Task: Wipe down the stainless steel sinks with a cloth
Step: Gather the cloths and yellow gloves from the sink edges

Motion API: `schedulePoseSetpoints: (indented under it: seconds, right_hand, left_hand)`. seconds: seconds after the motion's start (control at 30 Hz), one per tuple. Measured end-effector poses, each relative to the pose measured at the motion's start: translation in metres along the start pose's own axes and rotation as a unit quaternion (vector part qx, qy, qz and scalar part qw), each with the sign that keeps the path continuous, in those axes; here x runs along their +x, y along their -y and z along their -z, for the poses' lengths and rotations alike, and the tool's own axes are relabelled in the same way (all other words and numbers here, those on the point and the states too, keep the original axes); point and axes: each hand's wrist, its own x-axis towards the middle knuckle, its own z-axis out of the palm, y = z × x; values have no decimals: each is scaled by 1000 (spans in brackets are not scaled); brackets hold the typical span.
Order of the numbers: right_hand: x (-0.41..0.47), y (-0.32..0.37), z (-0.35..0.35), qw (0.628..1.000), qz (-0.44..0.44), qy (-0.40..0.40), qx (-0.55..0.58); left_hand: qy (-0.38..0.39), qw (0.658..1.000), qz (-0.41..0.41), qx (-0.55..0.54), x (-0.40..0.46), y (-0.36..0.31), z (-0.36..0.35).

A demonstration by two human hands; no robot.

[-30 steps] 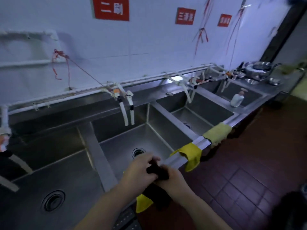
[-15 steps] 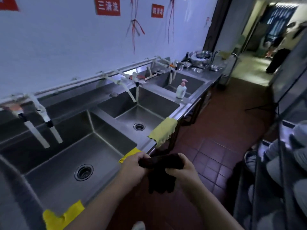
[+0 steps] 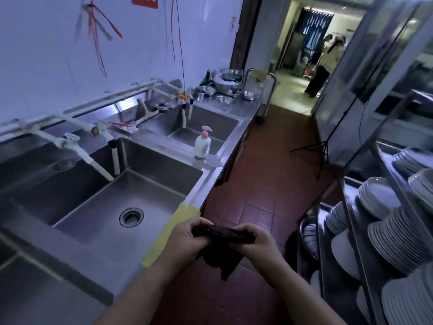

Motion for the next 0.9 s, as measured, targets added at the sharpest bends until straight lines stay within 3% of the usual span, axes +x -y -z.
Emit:
schedulePoseSetpoints:
  seconds: [0.1,0.2,0.3,0.5,0.9]
  right_hand:
    - [52,8,16,999,8,-42,8]
    - [97,11,36,998,-2,-55,17]
    - [145,8,59,999,-3,-37,-3]
    - [259,-13,121,998,15,32,-49]
    - [511,1,268,988,39,101,-112]
  left_hand:
    - [37,999,33,-9,53,-12,0]
    - [23,999,35,-2,99,-19,-9]
    - [1,999,26,37,152,-17,-21]
    - [29,996,33,74,275,-6,-65]
    - [-112,990,13,83,511,-19,-157]
